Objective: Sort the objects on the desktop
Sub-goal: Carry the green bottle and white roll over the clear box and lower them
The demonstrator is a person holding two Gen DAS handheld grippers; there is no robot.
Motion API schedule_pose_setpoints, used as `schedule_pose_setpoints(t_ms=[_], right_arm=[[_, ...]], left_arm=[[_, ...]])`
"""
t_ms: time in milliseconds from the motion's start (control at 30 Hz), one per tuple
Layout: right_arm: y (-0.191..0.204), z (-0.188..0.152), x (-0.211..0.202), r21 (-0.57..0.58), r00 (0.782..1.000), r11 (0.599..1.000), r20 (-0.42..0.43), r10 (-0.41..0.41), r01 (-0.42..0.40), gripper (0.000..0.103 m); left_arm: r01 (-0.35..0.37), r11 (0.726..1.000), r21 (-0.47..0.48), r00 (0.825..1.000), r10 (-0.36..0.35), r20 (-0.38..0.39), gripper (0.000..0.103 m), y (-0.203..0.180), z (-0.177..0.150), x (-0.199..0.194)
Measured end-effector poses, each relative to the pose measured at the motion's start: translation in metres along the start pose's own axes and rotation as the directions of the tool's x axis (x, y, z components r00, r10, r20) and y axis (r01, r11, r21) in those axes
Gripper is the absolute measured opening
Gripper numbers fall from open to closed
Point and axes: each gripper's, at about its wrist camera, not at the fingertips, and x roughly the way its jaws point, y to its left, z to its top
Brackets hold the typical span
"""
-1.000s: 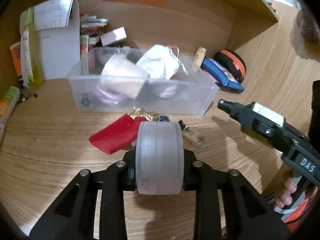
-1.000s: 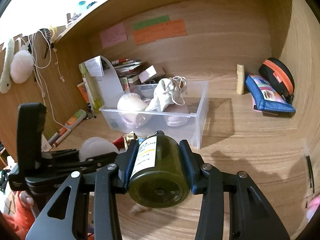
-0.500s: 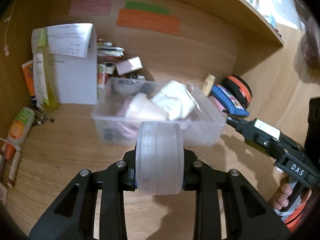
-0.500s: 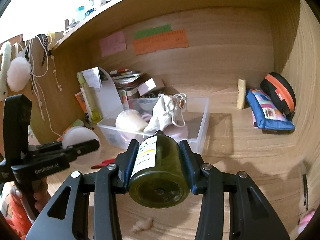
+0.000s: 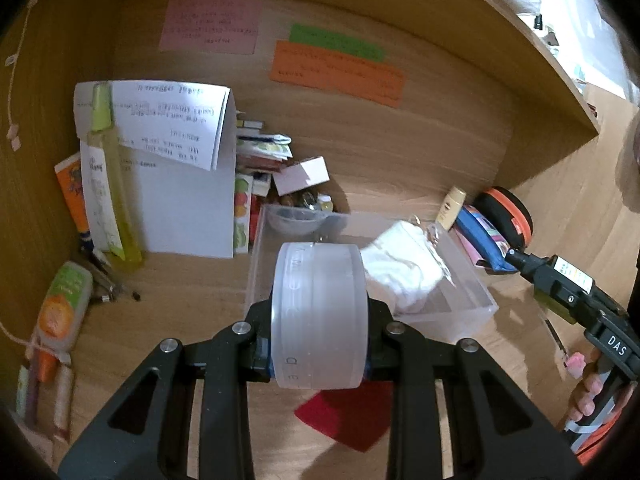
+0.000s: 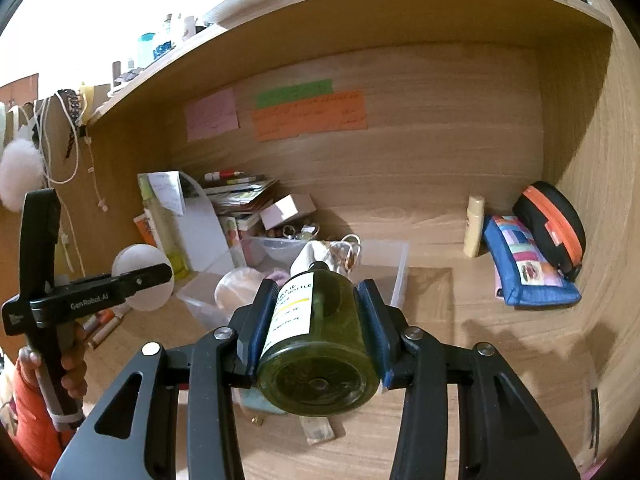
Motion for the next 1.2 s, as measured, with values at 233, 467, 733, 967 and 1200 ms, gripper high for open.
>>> schedule_pose_setpoints(t_ms=[233, 467, 733, 967, 1200], right_arm=[[-0.006, 0.015, 0.028, 0.010, 0.999, 0.999, -0.025, -0.031, 0.031, 0.038], [-0.021, 0.024, 0.064, 0.036, 0.993, 0.995, -0.079, -0.089, 0.092, 0.038], [-0.025, 0.033, 0.094, 0.028, 0.979, 0.987, -0.135, -0.154, 0.159, 0.038], [-0.019, 0.034, 0.118, -0.017, 0.969, 0.982, -0.157, -0.190, 0.190, 0.038], [-0.022, 0.022, 0.137, -0.026, 0.961, 0.979, -0.188, -0.204, 0.202, 0.038]], left_arm=[[-0.002, 1.000, 0.016, 1.000, 0.002, -0.015, 0.029, 0.005, 0.016, 0.020], [0.004, 0.999, 0.039, 0.999, -0.002, -0.036, 0.029, 0.005, 0.034, 0.044], [0.034, 0.999, 0.042, 0.993, -0.029, -0.114, 0.029, 0.004, 0.050, 0.085], [0.035, 0.999, 0.040, 0.982, -0.027, -0.189, 0.029, 0.002, 0.042, 0.120], [0.032, 0.999, 0.007, 0.969, -0.029, -0.246, 0.029, 0.007, 0.038, 0.141]])
